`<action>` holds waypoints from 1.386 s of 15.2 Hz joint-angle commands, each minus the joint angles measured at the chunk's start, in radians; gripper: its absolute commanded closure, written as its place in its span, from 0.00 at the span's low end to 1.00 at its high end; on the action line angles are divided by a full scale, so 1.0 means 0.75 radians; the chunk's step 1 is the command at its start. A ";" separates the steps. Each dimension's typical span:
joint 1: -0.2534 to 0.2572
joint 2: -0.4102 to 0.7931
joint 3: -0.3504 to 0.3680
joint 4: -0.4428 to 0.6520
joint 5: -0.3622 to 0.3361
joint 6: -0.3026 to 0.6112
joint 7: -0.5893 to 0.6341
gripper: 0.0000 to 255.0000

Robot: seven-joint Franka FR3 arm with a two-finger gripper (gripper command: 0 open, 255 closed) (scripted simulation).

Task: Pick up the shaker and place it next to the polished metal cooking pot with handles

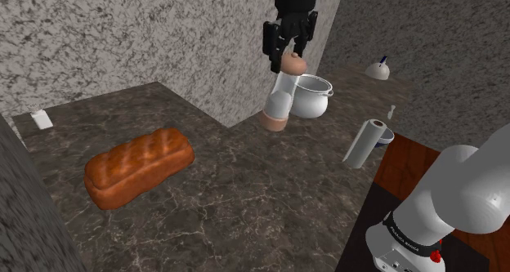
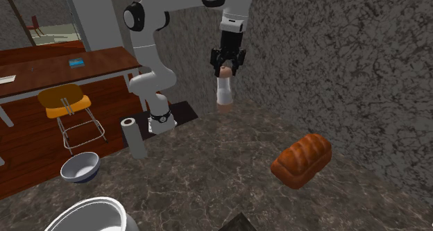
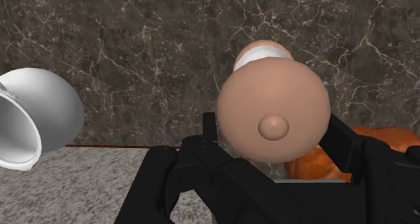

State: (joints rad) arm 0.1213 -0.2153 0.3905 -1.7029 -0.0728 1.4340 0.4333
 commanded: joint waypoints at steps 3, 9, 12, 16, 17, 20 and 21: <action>-0.039 -0.078 -0.084 -0.080 0.000 0.019 -0.126 1.00; -0.102 -0.166 -0.228 -0.182 -0.028 0.059 -0.334 1.00; -0.134 -0.189 -0.299 -0.212 -0.050 0.078 -0.434 1.00; -0.179 -0.199 -0.392 -0.231 -0.082 0.105 -0.566 1.00; -0.190 -0.198 -0.415 -0.232 -0.090 0.112 -0.598 1.00; -0.224 -0.186 -0.483 -0.226 -0.114 0.134 -0.695 1.00; -0.235 -0.179 -0.506 -0.221 -0.121 0.141 -0.727 1.00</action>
State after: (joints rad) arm -0.0458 -0.3621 0.0286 -1.8842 -0.1575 1.5385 -0.0843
